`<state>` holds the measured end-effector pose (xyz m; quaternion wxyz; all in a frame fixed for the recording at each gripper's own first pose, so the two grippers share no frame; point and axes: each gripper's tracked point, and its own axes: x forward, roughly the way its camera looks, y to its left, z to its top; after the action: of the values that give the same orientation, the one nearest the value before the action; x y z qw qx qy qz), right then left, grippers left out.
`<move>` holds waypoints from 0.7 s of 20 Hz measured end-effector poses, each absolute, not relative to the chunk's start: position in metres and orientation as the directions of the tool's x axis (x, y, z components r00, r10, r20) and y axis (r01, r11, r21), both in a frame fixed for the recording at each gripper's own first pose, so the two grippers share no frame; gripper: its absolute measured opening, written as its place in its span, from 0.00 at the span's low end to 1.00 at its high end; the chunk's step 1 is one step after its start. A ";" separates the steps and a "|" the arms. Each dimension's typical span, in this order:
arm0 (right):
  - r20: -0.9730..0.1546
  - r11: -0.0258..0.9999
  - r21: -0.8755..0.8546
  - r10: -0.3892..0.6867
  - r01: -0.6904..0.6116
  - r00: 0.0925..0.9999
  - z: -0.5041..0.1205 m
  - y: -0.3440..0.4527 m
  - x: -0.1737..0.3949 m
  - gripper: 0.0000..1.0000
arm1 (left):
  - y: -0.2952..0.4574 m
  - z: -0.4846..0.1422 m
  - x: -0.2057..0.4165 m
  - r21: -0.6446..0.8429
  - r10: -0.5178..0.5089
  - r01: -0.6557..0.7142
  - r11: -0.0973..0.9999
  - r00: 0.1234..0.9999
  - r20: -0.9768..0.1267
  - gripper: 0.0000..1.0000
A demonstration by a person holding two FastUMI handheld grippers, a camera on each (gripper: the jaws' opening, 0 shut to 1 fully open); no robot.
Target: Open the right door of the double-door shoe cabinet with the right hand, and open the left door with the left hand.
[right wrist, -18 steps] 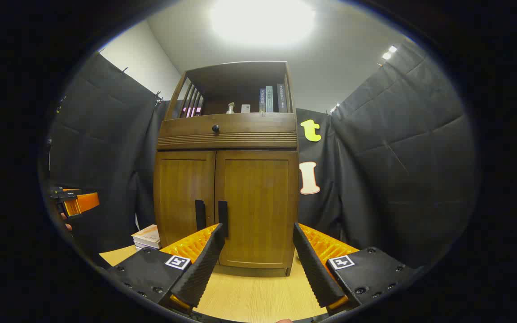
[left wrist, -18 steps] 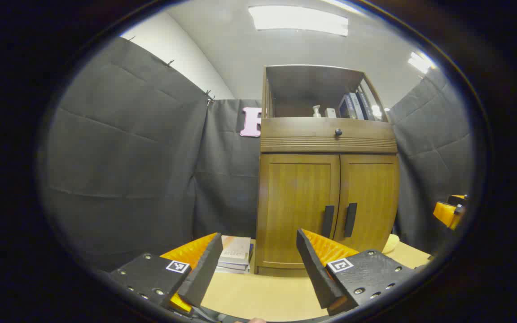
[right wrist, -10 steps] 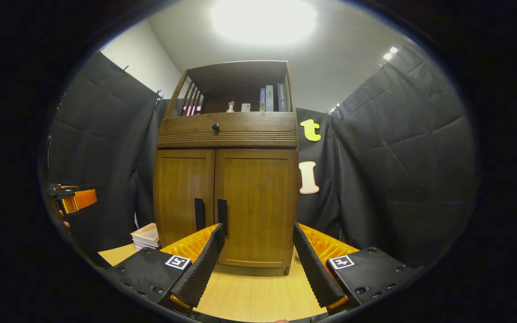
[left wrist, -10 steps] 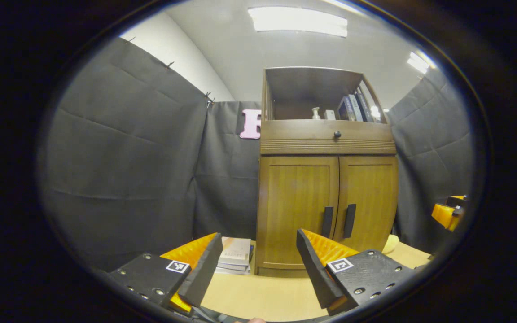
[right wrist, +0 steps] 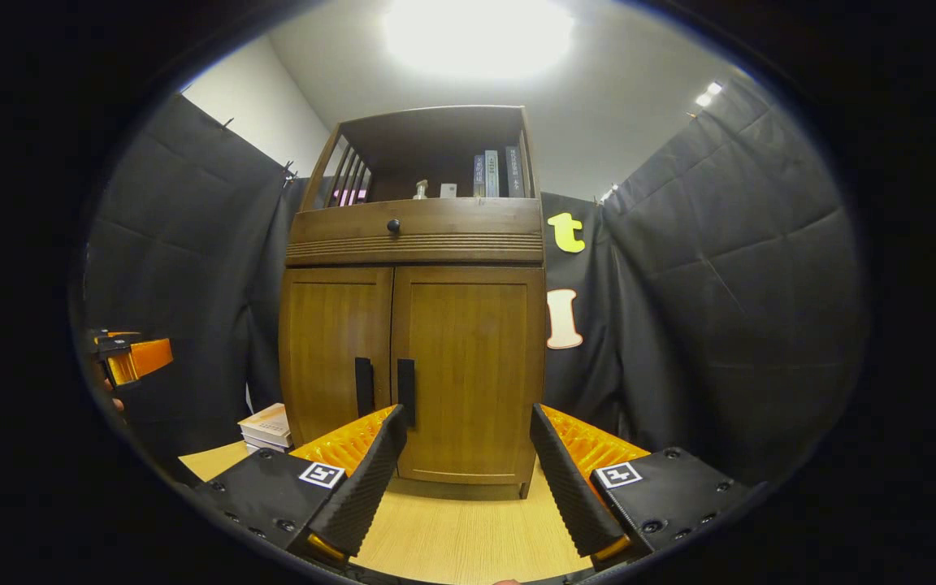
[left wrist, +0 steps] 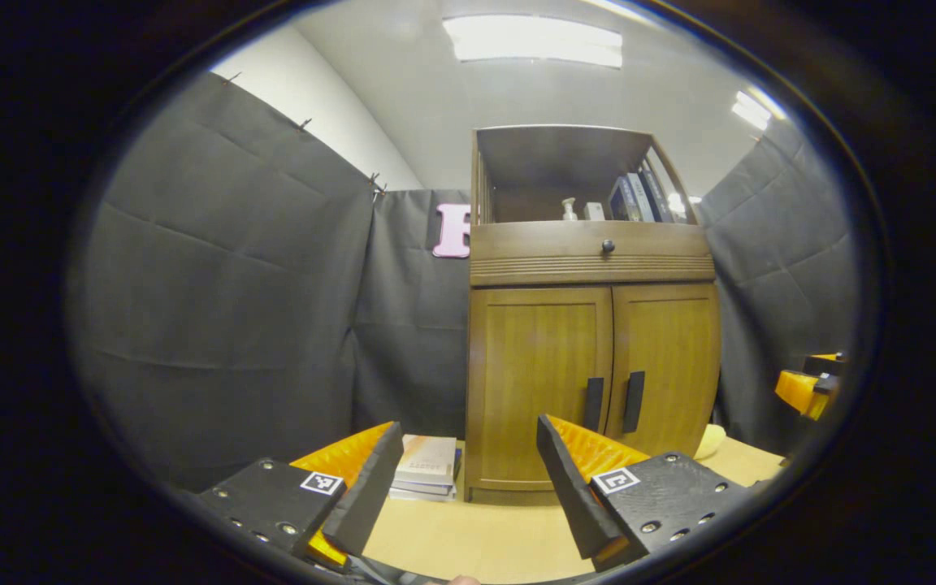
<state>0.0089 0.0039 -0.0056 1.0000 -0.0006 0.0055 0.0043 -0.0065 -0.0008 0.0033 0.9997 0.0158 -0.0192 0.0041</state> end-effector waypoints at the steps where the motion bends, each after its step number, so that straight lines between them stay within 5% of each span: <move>1: -0.012 1.000 0.002 0.010 -0.010 1.000 -0.006 0.005 0.012 0.96 | 0.000 0.003 -0.006 0.035 0.009 -0.011 0.999 0.999 0.039 0.95; 14: -0.013 0.995 0.066 0.073 -0.072 0.997 -0.004 0.035 0.102 0.96 | 0.004 0.001 -0.005 0.069 0.053 -0.056 0.996 0.998 0.040 0.95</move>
<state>0.1015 0.0346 -0.0038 0.9988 0.0329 0.0076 0.0364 -0.0045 0.0041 0.0011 0.9988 0.0349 -0.0190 0.0274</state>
